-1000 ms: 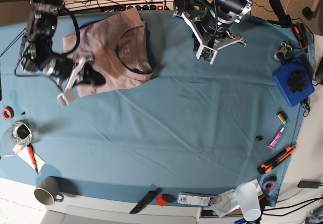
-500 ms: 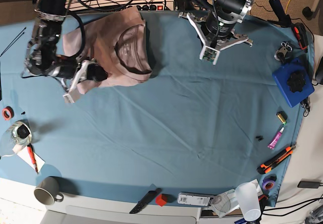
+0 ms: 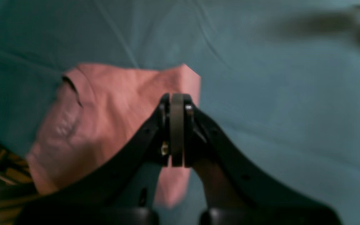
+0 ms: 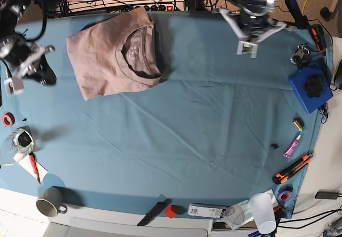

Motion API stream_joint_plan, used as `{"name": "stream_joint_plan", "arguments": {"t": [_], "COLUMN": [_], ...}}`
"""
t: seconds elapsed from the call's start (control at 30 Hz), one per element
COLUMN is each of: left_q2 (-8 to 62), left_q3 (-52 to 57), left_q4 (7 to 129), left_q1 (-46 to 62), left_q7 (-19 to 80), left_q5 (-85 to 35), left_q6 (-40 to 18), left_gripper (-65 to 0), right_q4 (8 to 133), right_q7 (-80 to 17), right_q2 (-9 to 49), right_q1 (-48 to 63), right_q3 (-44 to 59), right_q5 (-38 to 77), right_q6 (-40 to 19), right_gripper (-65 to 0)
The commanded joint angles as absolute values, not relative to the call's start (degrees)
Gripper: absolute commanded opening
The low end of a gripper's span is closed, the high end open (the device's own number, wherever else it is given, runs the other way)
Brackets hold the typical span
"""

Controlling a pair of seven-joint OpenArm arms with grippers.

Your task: Fold the T-shirt properly

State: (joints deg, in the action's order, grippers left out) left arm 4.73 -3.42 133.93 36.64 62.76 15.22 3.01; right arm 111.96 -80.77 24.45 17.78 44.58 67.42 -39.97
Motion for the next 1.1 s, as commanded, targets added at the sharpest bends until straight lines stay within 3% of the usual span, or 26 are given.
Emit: {"name": "stream_joint_plan", "arguments": {"t": [0.0, 0.2, 0.43, 0.8, 1.07], "left_q2": [4.8, 4.78, 4.78, 4.75, 4.47], "left_q3": [-1.41, 13.1, 22.46, 23.53, 23.38], "left_q4": [135.0, 135.0, 135.0, 135.0, 129.14], "left_q1": [37.56, 42.65, 52.77, 64.42, 64.71], "left_q7": [62.19, 63.51, 63.11, 63.05, 59.61], "left_q5": [13.98, 2.87, -6.33, -9.32, -12.64], "left_q6": [2.76, -2.76, -3.07, -2.87, -4.34], "left_gripper": [-65.0, -65.0, -65.0, -65.0, -65.0], "right_q4": [112.99, 113.1, 113.1, 112.95, 104.47], "right_q7": [-80.0, -80.0, -80.0, -80.0, -80.0], "right_q2": [25.52, 25.36, 25.04, 14.0, 12.58], "right_q1": [19.18, 28.1, 38.52, 49.19, 50.46], "right_q3": [46.06, 48.47, 48.45, 48.42, 44.97], "right_q5": [68.49, 72.51, 72.42, 65.52, 63.05], "right_q6": [-40.0, -40.0, -40.0, -40.0, -40.0], "right_gripper": [-65.0, -65.0, -65.0, -65.0, -65.0]}}
